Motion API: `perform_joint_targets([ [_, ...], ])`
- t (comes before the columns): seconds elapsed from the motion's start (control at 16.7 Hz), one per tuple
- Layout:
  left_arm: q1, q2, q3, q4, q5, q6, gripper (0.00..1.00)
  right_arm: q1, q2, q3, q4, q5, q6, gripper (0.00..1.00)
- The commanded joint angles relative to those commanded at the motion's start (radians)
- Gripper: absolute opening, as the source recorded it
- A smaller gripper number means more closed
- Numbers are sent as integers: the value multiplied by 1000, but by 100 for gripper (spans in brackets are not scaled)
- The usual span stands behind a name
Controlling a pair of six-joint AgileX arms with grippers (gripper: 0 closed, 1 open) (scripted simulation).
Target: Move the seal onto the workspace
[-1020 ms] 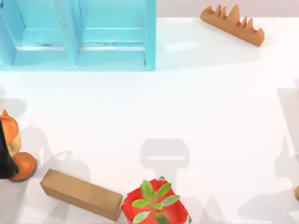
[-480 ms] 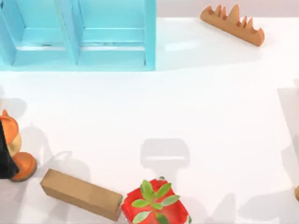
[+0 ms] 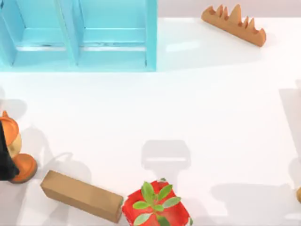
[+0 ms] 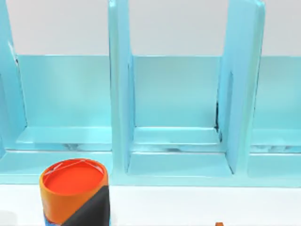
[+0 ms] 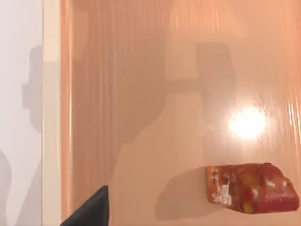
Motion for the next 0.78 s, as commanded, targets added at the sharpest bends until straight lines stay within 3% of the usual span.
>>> perform_joint_targets([
  [0.42,0,0,0,0,0,0,100,-152,527,398,-360,-1,-147,100],
  [0.78,0,0,0,0,0,0,100,-179,614,463,-423,-1,-174,100],
])
